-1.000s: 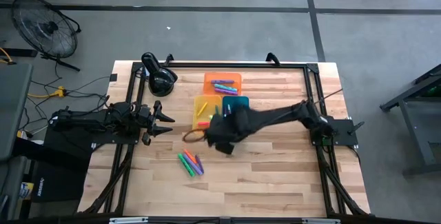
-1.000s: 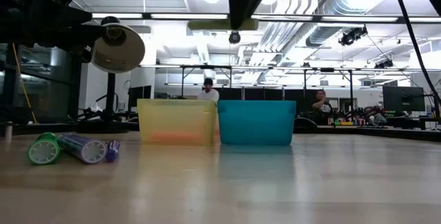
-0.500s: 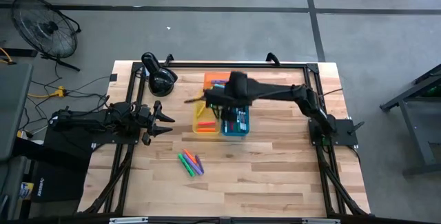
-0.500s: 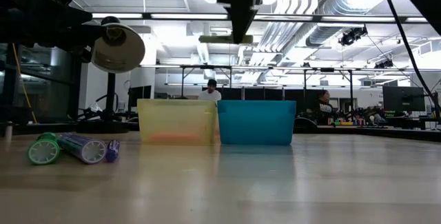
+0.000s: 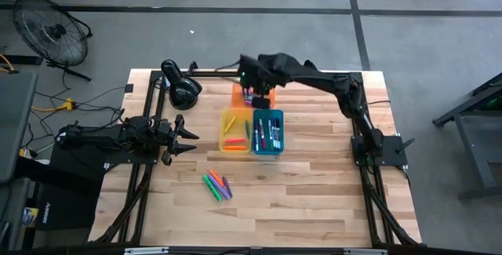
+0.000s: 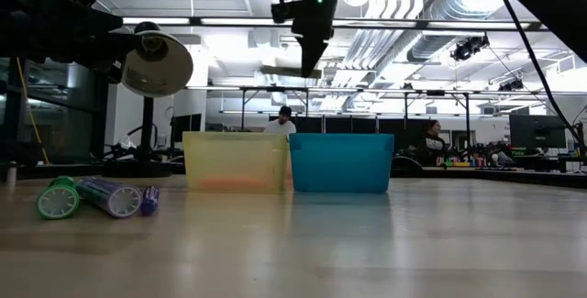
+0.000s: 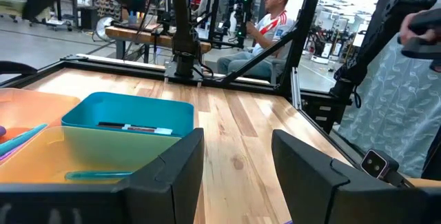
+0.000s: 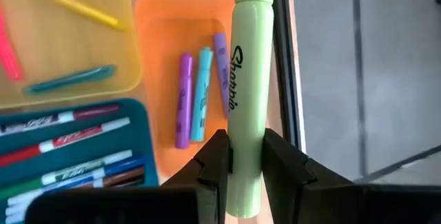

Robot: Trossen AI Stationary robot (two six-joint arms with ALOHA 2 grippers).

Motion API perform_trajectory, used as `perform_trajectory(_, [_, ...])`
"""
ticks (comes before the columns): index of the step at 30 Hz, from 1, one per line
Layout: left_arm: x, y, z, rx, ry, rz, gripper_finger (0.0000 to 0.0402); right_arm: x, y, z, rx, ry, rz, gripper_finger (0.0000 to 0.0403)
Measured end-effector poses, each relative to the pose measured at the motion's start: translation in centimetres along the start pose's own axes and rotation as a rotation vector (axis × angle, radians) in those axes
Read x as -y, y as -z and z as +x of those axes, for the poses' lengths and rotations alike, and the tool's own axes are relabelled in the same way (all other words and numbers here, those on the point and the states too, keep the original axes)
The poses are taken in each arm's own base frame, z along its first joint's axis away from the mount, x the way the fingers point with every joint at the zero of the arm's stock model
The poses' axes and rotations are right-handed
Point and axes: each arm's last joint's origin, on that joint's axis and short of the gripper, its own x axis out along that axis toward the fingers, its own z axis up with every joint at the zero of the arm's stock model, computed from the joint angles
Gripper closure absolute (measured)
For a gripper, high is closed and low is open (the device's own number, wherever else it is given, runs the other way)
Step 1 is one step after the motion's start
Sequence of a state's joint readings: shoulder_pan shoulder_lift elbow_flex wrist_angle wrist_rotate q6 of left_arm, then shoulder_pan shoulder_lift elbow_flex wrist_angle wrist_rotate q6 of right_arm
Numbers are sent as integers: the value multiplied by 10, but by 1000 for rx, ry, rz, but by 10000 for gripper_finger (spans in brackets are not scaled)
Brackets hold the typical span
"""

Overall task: Pick & Place Markers
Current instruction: Put the yellow highlighter pen into the orange bin

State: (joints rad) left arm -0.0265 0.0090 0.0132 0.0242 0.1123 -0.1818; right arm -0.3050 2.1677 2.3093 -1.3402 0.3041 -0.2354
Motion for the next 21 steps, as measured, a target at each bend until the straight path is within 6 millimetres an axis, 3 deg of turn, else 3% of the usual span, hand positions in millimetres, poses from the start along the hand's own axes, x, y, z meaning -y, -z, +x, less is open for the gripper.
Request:
perform_trajectory(7, [0,0,0,0,0,0,232,28,6,15,8,-89,22,346])
perform_trajectory(21, [0,0,0,1,0,0,232,22,1,85,-92,-158,-74,346])
